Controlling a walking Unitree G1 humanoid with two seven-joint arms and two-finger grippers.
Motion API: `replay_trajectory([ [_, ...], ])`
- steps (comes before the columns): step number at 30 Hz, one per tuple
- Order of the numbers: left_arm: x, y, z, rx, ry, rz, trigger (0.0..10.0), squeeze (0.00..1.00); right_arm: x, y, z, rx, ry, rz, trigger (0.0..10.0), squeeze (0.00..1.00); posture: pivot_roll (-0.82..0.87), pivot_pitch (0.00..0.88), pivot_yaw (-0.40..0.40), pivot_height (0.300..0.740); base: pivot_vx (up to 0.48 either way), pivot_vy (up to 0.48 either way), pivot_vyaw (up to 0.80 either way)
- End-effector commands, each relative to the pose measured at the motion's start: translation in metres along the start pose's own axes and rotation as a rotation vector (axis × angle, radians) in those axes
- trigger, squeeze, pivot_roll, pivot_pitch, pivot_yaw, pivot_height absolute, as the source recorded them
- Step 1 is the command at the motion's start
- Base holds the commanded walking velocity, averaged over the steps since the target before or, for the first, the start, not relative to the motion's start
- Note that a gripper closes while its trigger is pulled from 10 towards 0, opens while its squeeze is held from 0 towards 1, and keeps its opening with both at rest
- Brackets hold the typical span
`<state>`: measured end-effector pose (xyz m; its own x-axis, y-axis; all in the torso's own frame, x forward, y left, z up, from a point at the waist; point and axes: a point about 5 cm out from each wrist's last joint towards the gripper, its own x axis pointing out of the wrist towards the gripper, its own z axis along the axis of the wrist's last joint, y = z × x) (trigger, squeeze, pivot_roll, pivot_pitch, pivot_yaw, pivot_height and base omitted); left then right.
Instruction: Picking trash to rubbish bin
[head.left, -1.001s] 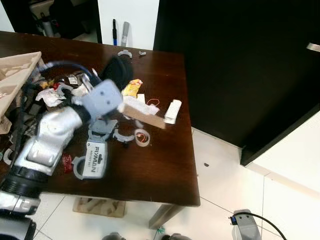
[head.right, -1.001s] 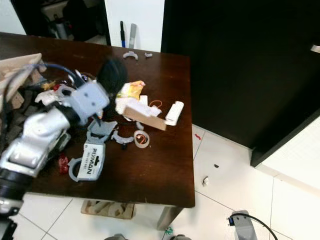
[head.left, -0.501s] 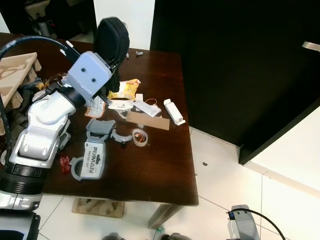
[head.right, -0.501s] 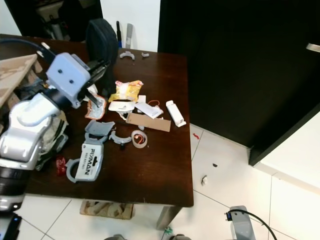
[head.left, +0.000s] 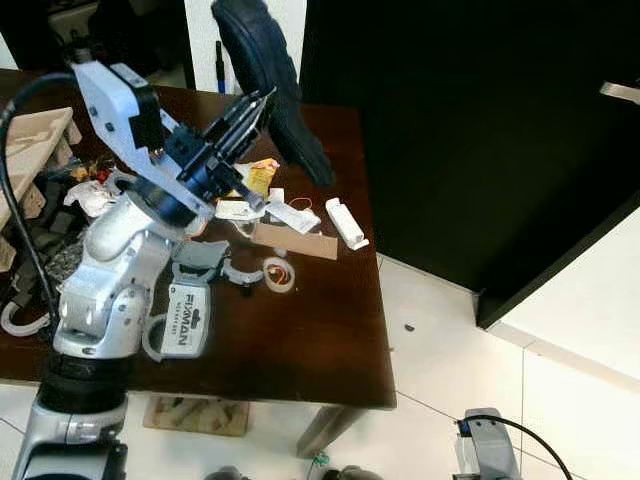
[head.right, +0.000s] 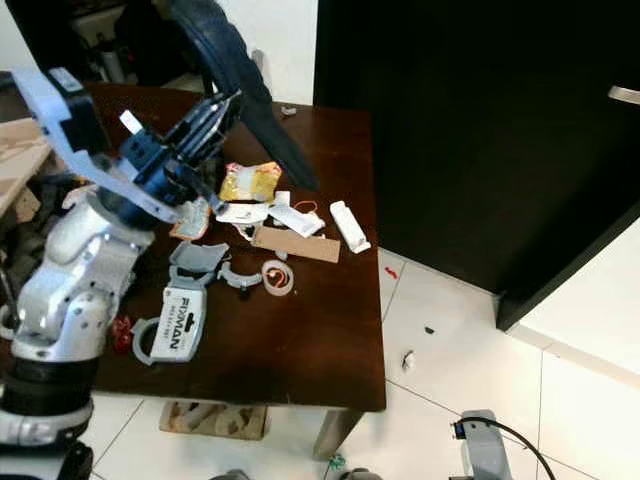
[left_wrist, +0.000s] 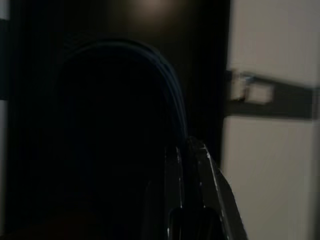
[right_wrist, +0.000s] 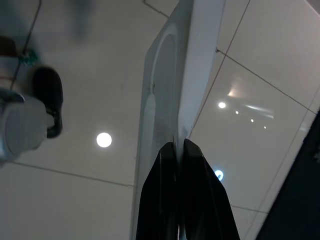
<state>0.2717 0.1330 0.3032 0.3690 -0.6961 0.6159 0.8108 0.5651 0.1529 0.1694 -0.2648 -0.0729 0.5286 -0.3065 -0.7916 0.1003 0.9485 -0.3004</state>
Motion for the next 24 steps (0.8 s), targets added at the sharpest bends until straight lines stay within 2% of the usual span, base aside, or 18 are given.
replay_trajectory([
  [1,0.0,-0.01,0.006,-0.062,-0.049,-0.07,2.5,0.0,0.0,-0.001,-0.001,0.035,-0.004,-0.004,10.0,0.0,0.13,0.117,-0.053,0.74,0.0,0.0,0.0],
  [2,-0.001,-0.012,0.006,-0.091,-0.053,-0.082,2.5,0.0,0.0,-0.002,0.0,0.041,-0.01,-0.006,10.0,0.0,0.13,0.117,-0.053,0.74,0.0,0.0,0.0],
  [3,-0.003,-0.014,0.007,-0.116,-0.056,-0.106,4.5,0.0,0.0,-0.003,0.002,0.044,-0.016,-0.01,10.0,0.0,0.13,0.116,-0.053,0.74,0.0,0.0,0.0],
  [5,-0.005,-0.017,0.007,-0.141,-0.064,-0.127,4.9,0.0,0.0,-0.003,0.003,0.044,-0.02,-0.013,10.0,0.0,0.13,0.116,-0.053,0.74,0.0,0.0,0.0],
  [6,-0.007,-0.018,0.007,-0.166,-0.075,-0.135,8.4,0.0,0.001,-0.003,0.005,0.043,-0.023,-0.014,10.0,0.0,0.13,0.116,-0.054,0.74,0.0,0.0,0.0],
  [7,-0.007,-0.019,0.006,-0.179,-0.078,-0.125,10.0,0.0,0.001,-0.003,0.006,0.042,-0.026,-0.015,10.0,0.0,0.12,0.117,-0.055,0.74,0.0,0.0,0.0],
  [10,-0.006,-0.017,-0.002,-0.214,-0.069,-0.063,10.0,0.0,0.001,-0.004,0.007,0.038,-0.027,-0.017,10.0,0.0,0.13,0.116,-0.058,0.74,0.0,0.0,0.0],
  [14,-0.005,-0.018,-0.007,-0.232,-0.059,-0.041,10.0,0.0,0.001,-0.004,0.006,0.035,-0.025,-0.018,10.0,0.0,0.13,0.116,-0.06,0.74,0.0,0.0,0.0],
  [17,-0.003,-0.022,-0.023,-0.234,0.016,-0.002,10.0,0.0,0.001,-0.004,0.004,0.033,-0.02,-0.017,10.0,0.0,0.12,0.119,-0.06,0.74,0.0,0.0,0.0],
  [24,-0.005,-0.027,-0.035,-0.277,0.072,0.011,10.0,0.0,0.0,-0.004,0.002,0.035,-0.015,-0.019,10.0,0.0,0.12,0.119,-0.06,0.74,-0.148,0.0,0.0],
])
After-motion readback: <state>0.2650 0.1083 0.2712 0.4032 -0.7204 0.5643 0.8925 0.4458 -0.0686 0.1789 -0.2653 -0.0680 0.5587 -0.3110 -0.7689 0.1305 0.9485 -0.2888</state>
